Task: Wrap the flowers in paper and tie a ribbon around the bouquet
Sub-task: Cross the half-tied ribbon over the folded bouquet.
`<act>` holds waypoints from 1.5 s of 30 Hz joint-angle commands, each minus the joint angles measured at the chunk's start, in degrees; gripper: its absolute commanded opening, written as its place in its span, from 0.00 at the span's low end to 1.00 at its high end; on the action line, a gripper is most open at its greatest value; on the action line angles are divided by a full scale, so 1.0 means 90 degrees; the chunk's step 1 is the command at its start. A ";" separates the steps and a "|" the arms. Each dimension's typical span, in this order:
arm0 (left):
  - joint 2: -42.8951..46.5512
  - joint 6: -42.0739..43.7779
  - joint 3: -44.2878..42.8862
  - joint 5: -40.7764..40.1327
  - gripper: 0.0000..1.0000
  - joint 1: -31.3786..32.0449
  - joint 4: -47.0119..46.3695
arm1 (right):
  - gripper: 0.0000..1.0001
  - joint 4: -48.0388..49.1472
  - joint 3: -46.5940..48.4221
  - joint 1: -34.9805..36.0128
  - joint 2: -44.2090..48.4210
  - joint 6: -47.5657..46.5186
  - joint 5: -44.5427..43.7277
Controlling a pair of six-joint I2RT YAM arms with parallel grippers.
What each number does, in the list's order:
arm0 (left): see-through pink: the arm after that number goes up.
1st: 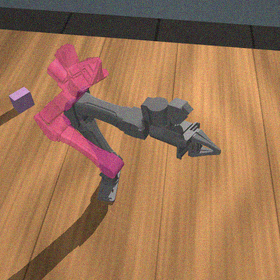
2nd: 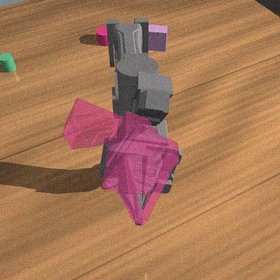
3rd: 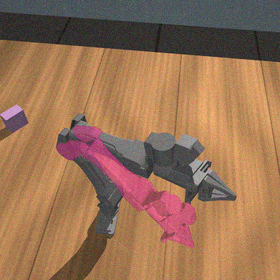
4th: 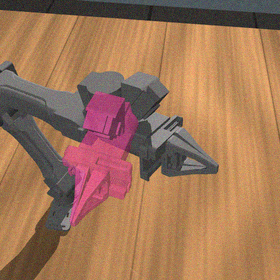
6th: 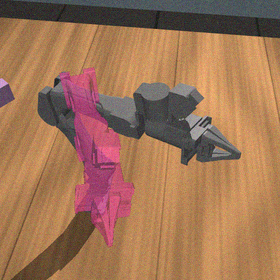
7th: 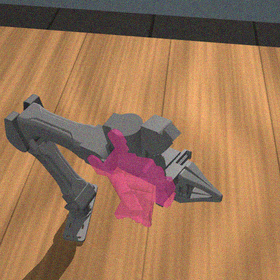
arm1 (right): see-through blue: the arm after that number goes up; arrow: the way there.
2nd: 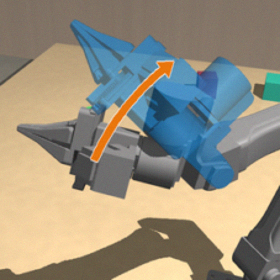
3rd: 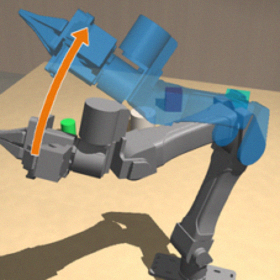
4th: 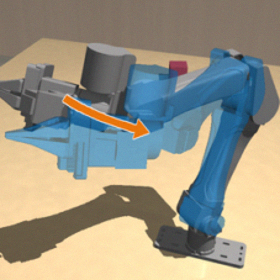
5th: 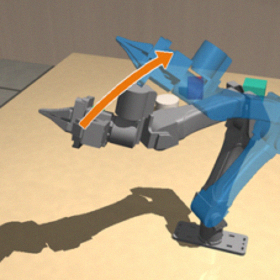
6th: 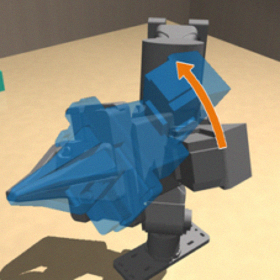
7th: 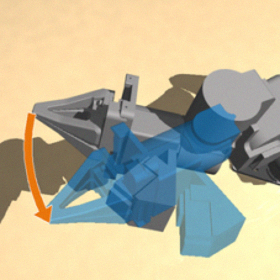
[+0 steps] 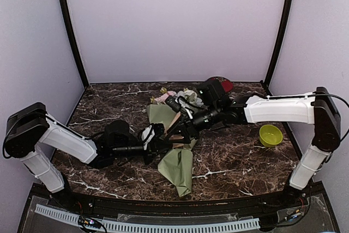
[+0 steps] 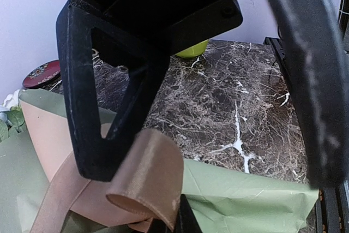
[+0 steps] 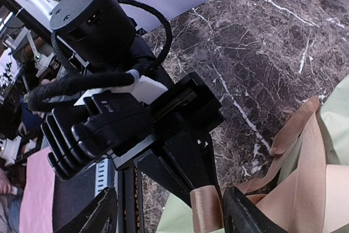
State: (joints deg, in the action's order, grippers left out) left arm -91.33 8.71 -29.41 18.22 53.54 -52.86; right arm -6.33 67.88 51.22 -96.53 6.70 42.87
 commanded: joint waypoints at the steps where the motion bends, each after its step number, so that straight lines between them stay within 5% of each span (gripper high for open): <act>1: -0.0022 -0.0060 -0.0110 0.0148 0.00 0.0018 -0.0106 | 0.60 0.0254 0.0042 -0.0027 -0.0261 -0.0083 -0.0075; 8: 0.0017 -0.0095 -0.0146 0.0114 0.00 0.0008 0.0035 | 0.04 -0.0322 0.0156 -0.0037 -0.0248 -0.0497 -0.0139; 11: 0.0035 -0.0138 -0.0244 0.0146 0.01 -0.0001 0.0346 | 0.00 -0.0242 0.0026 -0.0060 -0.0037 -0.0508 -0.0322; 15: 0.0477 -0.0190 -0.0332 0.0062 0.59 -0.0019 0.1168 | 0.00 -0.0129 -0.0094 -0.0153 0.0081 -0.0356 -0.0577; 18: 0.1084 -0.0353 0.0045 -0.0101 0.80 -0.0207 0.1169 | 0.00 -0.0098 -0.0149 -0.0223 0.0046 -0.0285 -0.0624; 21: 0.1309 -0.0811 -0.0185 -0.0489 0.78 -0.0673 0.1940 | 0.00 -0.0084 -0.0128 -0.0263 -0.0023 -0.0247 -0.0556; 25: 0.0859 -0.1233 -0.0822 -0.1198 0.59 -0.1183 0.3260 | 0.00 -0.0022 -0.0083 -0.0280 -0.0048 -0.0178 -0.0465; 30: 0.0095 -0.1507 -0.1523 -0.1058 0.56 -0.1586 0.4266 | 0.00 -0.0045 -0.0116 -0.0278 -0.0015 -0.0168 -0.0515; 39: -0.0487 -0.1106 -0.1571 -0.1376 0.59 -0.1779 0.4113 | 0.00 -0.0111 -0.0061 -0.0283 -0.0114 -0.0138 -0.0400; 45: -0.0541 -0.0930 -0.1436 -0.1409 0.48 -0.1779 0.3778 | 0.00 -0.0040 -0.0134 -0.0291 -0.0028 -0.0076 -0.0403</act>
State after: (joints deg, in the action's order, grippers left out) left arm -96.38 -1.63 -42.94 6.81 37.54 -16.60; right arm -8.75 67.31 48.95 -97.56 5.21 38.59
